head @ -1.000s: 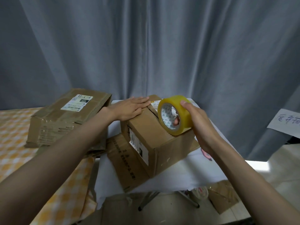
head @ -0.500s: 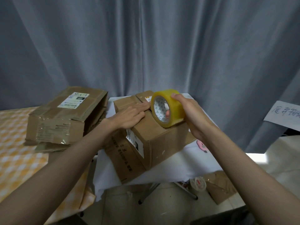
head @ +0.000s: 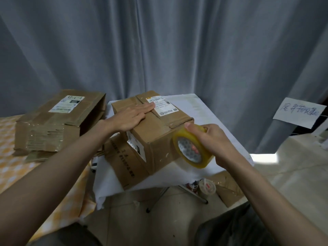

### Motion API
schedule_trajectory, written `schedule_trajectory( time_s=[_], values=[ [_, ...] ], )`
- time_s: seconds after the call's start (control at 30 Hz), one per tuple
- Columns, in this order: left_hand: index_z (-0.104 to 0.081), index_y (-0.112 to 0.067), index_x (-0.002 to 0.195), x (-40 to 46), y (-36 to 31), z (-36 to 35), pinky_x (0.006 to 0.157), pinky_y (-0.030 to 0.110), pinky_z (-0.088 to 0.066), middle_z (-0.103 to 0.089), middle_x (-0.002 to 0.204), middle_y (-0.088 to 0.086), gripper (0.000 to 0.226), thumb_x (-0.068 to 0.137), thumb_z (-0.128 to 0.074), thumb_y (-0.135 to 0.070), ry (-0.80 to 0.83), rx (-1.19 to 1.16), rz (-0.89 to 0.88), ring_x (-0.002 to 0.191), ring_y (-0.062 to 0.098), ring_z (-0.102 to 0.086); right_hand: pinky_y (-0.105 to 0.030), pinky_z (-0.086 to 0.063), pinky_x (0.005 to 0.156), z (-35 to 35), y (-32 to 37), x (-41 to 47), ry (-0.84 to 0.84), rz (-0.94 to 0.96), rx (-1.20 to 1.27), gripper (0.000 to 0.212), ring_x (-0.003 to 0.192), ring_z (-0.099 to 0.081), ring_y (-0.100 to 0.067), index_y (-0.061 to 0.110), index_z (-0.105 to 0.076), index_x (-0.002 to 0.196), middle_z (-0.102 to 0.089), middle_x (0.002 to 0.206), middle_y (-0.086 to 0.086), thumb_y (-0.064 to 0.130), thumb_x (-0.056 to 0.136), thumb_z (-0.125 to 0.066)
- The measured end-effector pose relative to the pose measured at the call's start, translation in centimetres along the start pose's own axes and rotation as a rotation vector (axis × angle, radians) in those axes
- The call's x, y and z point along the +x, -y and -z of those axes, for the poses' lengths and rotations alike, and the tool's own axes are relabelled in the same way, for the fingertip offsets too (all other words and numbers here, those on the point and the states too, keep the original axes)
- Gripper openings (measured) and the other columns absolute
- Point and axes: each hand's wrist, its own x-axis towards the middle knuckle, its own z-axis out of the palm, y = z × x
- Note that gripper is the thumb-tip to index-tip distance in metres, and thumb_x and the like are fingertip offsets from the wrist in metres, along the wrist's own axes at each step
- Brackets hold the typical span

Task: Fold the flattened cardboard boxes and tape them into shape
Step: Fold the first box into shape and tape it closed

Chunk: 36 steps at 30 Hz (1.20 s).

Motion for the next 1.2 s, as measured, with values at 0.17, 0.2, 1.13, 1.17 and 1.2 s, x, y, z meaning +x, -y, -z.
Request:
schedule_trajectory(
  time_s=[0.17,0.2,1.13,1.17,1.2],
  values=[
    [-0.019,-0.028,0.156,0.1,0.3,-0.1,0.124,0.030,-0.006,-0.017,0.161,-0.013,0.059,0.097,-0.019,-0.030,0.003,-0.001,-0.001,0.149,0.002,-0.013,-0.020,-0.047,0.049,-0.5,-1.3,-0.1,-0.038,0.025,-0.080,0.051,0.056,-0.067,-0.010,0.017,-0.070,0.068,-0.070,0.058,0.003,0.063,0.086,-0.061],
    [-0.019,-0.028,0.156,0.1,0.3,-0.2,0.124,0.030,-0.006,-0.017,0.161,-0.014,0.059,0.097,-0.019,-0.030,0.001,0.000,-0.003,0.149,0.002,-0.012,-0.026,-0.051,0.054,-0.6,-1.8,-0.1,-0.043,0.014,-0.107,0.052,0.062,-0.068,-0.013,0.016,-0.071,0.072,-0.071,0.061,0.001,0.065,0.085,-0.061],
    [-0.020,-0.019,0.158,1.4,-3.8,-1.8,0.123,0.040,-0.009,-0.019,0.165,0.000,0.082,0.092,-0.010,-0.067,-0.177,0.111,0.300,0.151,0.018,-0.017,-0.023,-0.054,0.054,-9.4,-4.0,4.3,0.299,-0.027,0.403,0.024,0.059,-0.070,-0.015,0.019,-0.062,0.097,-0.073,0.069,-0.003,0.042,0.095,-0.055],
    [-0.021,-0.019,0.157,1.4,-3.7,-1.9,0.122,0.041,-0.010,-0.020,0.164,0.000,0.081,0.093,-0.010,-0.067,-0.185,0.119,0.294,0.150,0.018,-0.019,-0.023,-0.055,0.056,-9.4,-4.3,4.3,0.302,-0.024,0.391,0.026,0.061,-0.070,-0.015,0.019,-0.062,0.100,-0.073,0.070,-0.004,0.043,0.096,-0.054],
    [-0.022,-0.020,0.157,1.4,-3.6,-2.1,0.121,0.041,-0.011,-0.021,0.164,0.000,0.079,0.095,-0.012,-0.067,-0.198,0.126,0.292,0.150,0.019,-0.021,-0.024,-0.055,0.057,-9.3,-4.5,4.4,0.304,-0.020,0.378,0.026,0.061,-0.070,-0.015,0.020,-0.063,0.099,-0.073,0.070,-0.003,0.044,0.097,-0.053]
  ],
)
